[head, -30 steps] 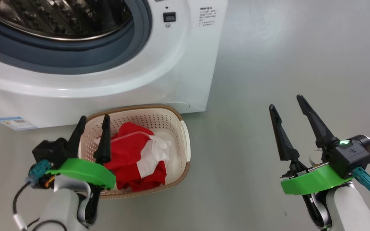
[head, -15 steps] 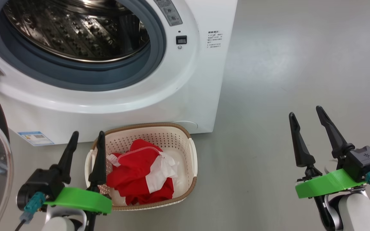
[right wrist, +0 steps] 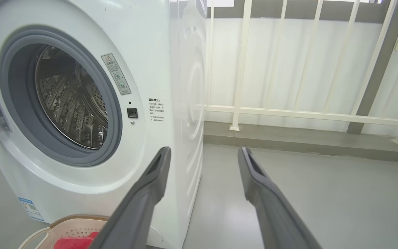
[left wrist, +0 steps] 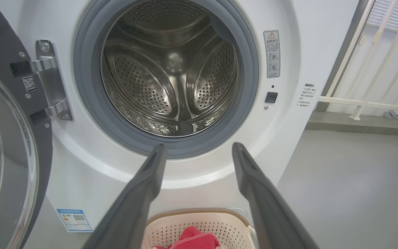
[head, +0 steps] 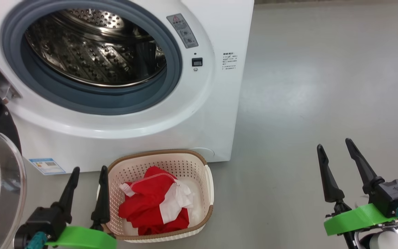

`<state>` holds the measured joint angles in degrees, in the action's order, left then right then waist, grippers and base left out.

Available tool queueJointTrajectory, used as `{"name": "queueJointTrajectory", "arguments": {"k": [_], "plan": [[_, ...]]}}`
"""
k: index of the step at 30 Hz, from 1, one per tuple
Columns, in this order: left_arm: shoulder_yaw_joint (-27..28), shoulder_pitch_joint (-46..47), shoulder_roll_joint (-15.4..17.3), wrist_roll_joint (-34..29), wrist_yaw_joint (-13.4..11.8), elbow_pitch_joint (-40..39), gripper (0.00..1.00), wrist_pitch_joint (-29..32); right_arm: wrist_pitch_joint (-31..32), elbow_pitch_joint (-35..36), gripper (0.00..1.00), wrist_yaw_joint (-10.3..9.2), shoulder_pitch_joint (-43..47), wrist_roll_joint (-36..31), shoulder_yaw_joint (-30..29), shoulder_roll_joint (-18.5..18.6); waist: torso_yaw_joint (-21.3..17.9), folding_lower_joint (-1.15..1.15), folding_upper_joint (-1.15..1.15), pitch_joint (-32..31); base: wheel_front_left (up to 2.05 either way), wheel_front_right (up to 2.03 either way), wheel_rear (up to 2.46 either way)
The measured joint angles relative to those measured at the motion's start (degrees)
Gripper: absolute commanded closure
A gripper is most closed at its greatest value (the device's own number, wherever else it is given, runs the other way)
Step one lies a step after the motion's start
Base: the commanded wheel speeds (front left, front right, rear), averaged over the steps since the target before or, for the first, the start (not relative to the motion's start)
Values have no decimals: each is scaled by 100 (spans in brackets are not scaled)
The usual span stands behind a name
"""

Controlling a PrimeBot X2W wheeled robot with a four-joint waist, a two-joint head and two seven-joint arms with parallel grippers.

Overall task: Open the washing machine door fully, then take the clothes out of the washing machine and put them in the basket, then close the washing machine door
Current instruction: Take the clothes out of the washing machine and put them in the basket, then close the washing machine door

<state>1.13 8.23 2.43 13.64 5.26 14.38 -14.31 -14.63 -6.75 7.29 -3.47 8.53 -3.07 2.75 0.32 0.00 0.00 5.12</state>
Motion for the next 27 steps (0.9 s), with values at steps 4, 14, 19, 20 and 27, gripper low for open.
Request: {"name": "queueJointTrajectory", "arguments": {"k": [4, 14, 19, 20, 27], "plan": [[-12, -175, 0, -177, -77, 4, 0, 0, 0, 48, 0, 0, 184, -14, -12, -7, 3, 0, 0, -157, 0, 0, 0], [58, -384, 0, -211, -77, 42, 0, 0, 0, 144, 0, 0, 440, -20, -31, -20, 8, 0, 0, -441, 0, 0, 0], [91, -417, 0, -219, -77, 53, 0, 0, 0, 193, 0, 0, 454, -24, -51, -34, 14, 0, 0, -512, 0, 0, 0], [92, -453, 0, -222, -77, 54, 0, 0, 0, 199, 0, 0, 455, -24, -53, -34, 16, 0, 0, -513, 0, 0, 0], [125, -483, 0, -298, -171, 82, 0, 0, 0, 215, 0, 0, 458, -23, -44, -35, 25, 0, 0, -501, -3, 3, 0]]}}
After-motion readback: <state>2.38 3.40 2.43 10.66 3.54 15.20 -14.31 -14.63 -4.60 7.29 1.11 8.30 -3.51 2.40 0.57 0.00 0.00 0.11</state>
